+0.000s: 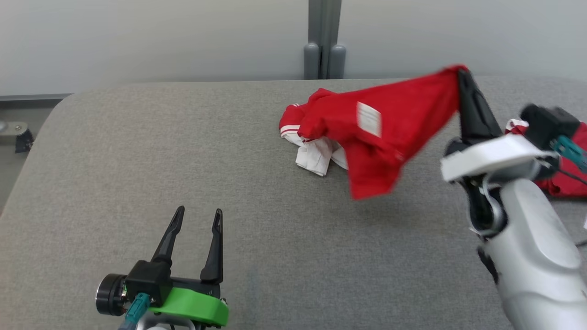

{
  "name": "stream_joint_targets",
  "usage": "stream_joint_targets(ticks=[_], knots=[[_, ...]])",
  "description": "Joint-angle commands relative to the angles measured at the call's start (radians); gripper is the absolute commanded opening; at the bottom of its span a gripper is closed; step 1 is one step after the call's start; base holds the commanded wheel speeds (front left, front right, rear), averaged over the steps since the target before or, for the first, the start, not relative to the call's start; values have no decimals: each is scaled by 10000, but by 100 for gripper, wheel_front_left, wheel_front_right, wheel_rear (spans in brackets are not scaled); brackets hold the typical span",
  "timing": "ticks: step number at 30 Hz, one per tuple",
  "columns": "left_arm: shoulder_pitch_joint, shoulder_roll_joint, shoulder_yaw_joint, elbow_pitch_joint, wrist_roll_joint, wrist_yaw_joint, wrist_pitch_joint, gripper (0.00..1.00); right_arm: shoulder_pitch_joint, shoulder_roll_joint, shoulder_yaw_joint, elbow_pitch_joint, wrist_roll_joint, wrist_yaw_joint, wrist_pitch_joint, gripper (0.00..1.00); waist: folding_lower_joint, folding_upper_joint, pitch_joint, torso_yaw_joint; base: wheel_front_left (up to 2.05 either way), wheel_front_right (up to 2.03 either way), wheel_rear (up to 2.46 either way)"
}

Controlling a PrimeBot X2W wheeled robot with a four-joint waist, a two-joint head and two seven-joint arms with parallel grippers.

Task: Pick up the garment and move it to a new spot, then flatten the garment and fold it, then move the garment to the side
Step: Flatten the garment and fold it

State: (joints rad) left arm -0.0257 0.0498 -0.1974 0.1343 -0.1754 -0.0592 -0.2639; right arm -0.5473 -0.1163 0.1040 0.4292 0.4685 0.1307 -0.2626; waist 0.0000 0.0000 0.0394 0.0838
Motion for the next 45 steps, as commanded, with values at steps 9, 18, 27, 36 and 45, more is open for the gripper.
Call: stream_joint_targets(ticks=[9, 18, 27, 36, 45], knots=[[-193, 21, -123, 127, 51, -37, -2, 100, 2582, -627, -3174, 1325, -1051, 0, -26, 0, 0, 0, 216, -841, 0, 0, 0], [-226, 21, -160, 300, 156, -160, -2, 100, 2291, -312, -3119, 1681, -2153, 0, -10, 100, 0, 0, 62, -1029, 0, 0, 0], [84, 21, -108, 51, 210, -86, -2, 100, 3158, -45, -456, -1457, -3237, -3, -24, 100, 0, 0, -321, -885, 0, 0, 0], [289, 20, -150, -171, 246, -150, -2, 100, 4250, 318, 903, -1922, -3500, -3, -26, 100, 0, 0, -459, -541, 0, 0, 0], [-33, 20, -556, -135, 157, -171, -2, 100, 3506, 21, 1421, -1005, -3815, -3, -24, 100, 0, 0, 159, 303, 0, 0, 0]])
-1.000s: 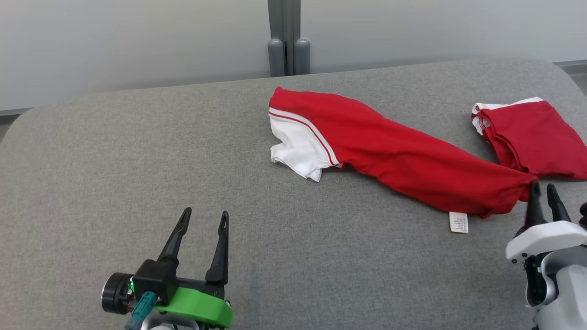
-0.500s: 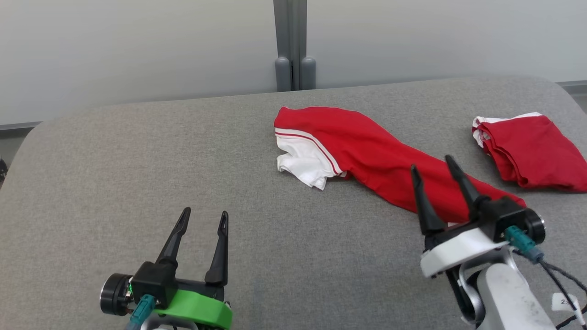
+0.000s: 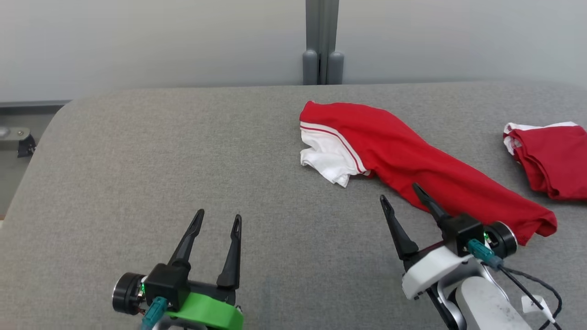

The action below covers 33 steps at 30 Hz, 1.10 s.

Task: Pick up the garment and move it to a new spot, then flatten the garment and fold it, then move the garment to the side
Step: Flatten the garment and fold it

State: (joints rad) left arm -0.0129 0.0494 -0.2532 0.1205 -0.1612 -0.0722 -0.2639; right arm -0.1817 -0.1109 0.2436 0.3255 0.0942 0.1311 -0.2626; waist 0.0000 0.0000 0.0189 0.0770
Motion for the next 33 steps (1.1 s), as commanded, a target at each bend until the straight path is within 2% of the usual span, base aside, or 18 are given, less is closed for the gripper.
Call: stream_joint_targets(ticks=[1, 7, 15, 22, 26, 27, 28, 29, 33], knots=[[-253, 24, -58, 22, -14, -48, -2, 100, -358, -108, 164, 273, -144, -7, 25, 100, 0, 0, 513, 537, 0, 0, 0], [-641, 24, -456, 138, -121, 27, -2, 100, -1789, -603, 1154, 1830, -313, -7, 496, 100, 0, 0, 1248, 1444, 0, 0, 0], [-1014, 23, -964, 271, -301, 186, -2, 100, -3643, -1236, 2050, 4302, 51, -7, 605, 100, 0, 0, 1828, 2502, 0, 0, 0], [-1182, 23, -1281, 251, -524, 369, -2, 100, -4714, -1544, 2434, 6015, -3, -8, 442, 100, 0, 0, 2070, 3074, 0, 0, 0], [-1194, 23, -1369, 252, -584, 439, -2, 100, -5006, -1413, 2462, 7042, 220, -7, 811, 100, 0, 0, 2088, 3189, 0, 0, 0], [-1191, 23, -1373, 255, -585, 459, -2, 100, -5015, -1350, 2530, 7222, 294, -7, 888, 60, 0, 0, 2082, 3192, 0, 0, 0], [-1181, 23, -1360, 266, -590, 463, -2, 100, -5045, -1284, 2608, 7411, 400, 0, 921, 7, 0, 0, 2067, 3179, 0, 0, 0], [-1172, 23, -1348, 278, -585, 474, -2, 100, -5057, -1219, 2684, 7502, 470, 0, 874, 0, 0, 0, 2051, 3155, 0, 0, 0], [-1185, 24, -1256, 360, -487, 460, -2, 100, -5240, -850, 3123, 7484, 855, 3, 454, 0, 0, 0, 1913, 2953, 0, 0, 0]])
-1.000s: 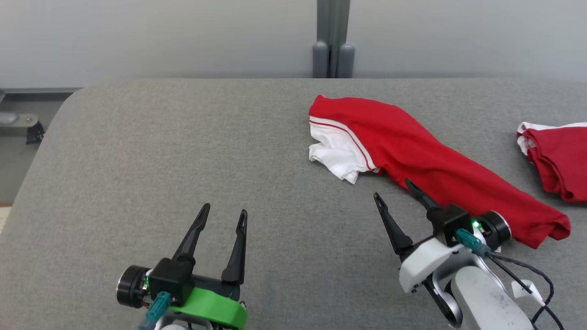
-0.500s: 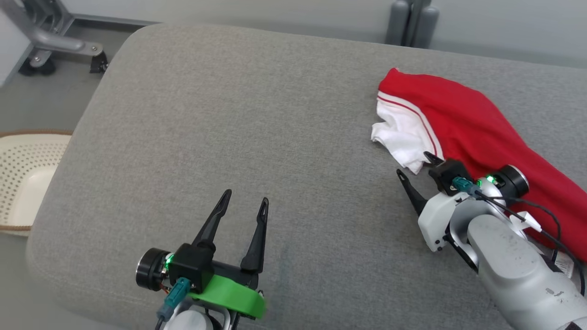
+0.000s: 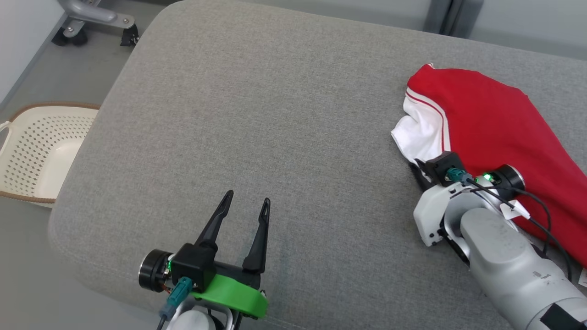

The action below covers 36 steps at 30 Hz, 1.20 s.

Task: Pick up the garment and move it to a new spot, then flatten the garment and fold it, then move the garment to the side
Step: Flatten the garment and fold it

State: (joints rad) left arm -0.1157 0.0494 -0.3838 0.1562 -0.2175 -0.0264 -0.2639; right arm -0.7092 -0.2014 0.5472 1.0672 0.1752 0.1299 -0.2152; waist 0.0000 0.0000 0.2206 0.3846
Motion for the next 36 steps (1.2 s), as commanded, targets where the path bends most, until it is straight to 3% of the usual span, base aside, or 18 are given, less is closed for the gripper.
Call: stream_joint_targets(ticks=[1, 7, 12, 17, 22, 28, 31, 36], knots=[[-149, 24, 79, 13, 98, 9, -2, 100, -1, 188, 186, -26, 185, 13, -103, 0, 0, 0, -150, -192, 0, 0, 0], [-10, 24, 224, 116, 209, -98, -2, 100, -125, 868, 1262, -1397, 1208, 8, -467, 0, 0, 0, -579, -754, 0, 0, 0], [185, 24, 336, 190, 269, -155, -2, 100, -158, 1196, 2497, -3906, 2770, 10, -498, 0, 0, 0, -1023, -1167, 0, 0, 0], [425, 24, 459, 259, 314, -192, -2, 100, -399, 850, 2755, -6723, 4341, 8, -503, 0, 0, 0, -1419, -1363, 0, 0, 0], [670, 24, 532, 204, 343, -251, -2, 100, -642, 203, 2282, -8286, 5453, 8, -498, 0, 0, 0, -1536, -1410, 0, 0, 0], [596, 24, 496, 141, 335, -301, -2, 100, -1057, -1356, 1261, -7269, 5919, 8, -294, 0, 0, 0, -1333, -1303, 0, 0, 0], [403, 24, 372, 113, 230, -309, -2, 100, -1485, -2116, 769, -5765, 5563, 8, -145, 0, 0, 0, -1092, -1153, 0, 0, 0], [184, 24, 153, 154, 145, -333, -2, 100, -2502, -2712, 70, -2892, 4946, 3, 10, 0, 0, 0, -643, -886, 0, 0, 0]])
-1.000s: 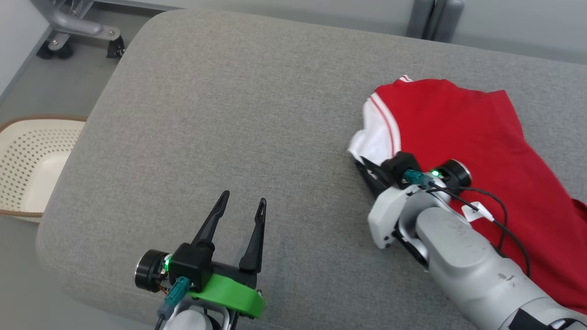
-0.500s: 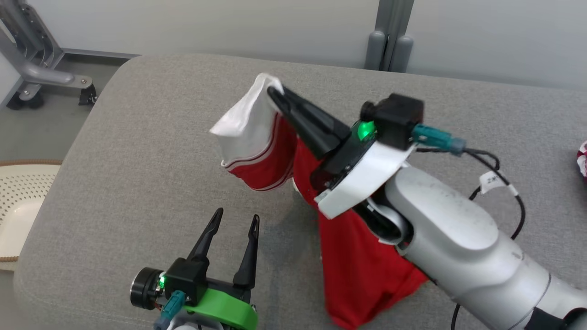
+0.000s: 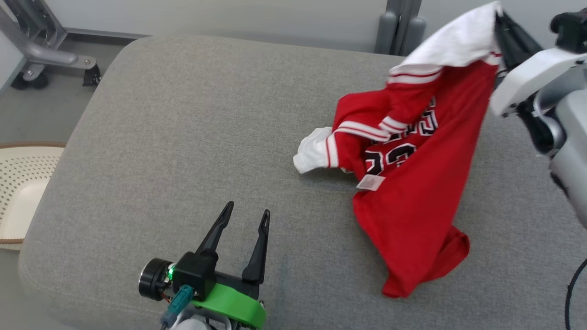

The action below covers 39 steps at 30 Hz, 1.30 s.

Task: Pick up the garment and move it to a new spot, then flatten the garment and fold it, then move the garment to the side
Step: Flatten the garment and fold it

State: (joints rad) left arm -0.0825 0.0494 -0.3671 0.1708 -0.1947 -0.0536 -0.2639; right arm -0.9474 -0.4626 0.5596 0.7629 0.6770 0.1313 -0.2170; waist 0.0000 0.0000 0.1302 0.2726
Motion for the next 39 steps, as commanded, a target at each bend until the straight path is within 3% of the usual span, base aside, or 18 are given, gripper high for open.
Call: stream_joint_targets(ticks=[1, 2, 8, 16, 21, 28, 39], knots=[[-204, 24, -77, 18, -105, -51, -2, 100, -371, -186, -242, 942, -266, -10, 155, 90, 0, 0, 356, 314, 0, 0, 0], [-246, 24, -113, 18, -136, -25, -2, 100, -604, -180, -357, 1432, -420, -10, 153, 100, 0, 0, 414, 372, 0, 0, 0], [-354, 24, -268, 50, -237, 102, -2, 100, -1651, -164, -992, 4341, -1314, -7, -9, 100, 0, 0, 596, 594, 0, 0, 0], [-241, 24, -58, 131, -141, 169, -2, 100, -1448, 740, -1002, 4832, -1934, -10, -421, 100, 0, 0, 311, 207, 0, 0, 0], [-141, 24, 271, 57, -22, 123, -2, 100, -1001, 1436, -900, 3870, -1806, -10, -475, 100, 0, 0, -84, -345, 0, 0, 0], [59, 26, 719, -206, 74, 97, -2, 100, 686, 1807, -1091, 1182, -1717, -9, -479, 100, 0, 0, -681, -1105, 0, 0, 0], [542, 26, 1234, -638, 143, 195, -2, 100, 5272, 2225, -2581, -3084, -3004, -5, -482, 100, 0, 0, -1271, -2008, 0, 0, 0]])
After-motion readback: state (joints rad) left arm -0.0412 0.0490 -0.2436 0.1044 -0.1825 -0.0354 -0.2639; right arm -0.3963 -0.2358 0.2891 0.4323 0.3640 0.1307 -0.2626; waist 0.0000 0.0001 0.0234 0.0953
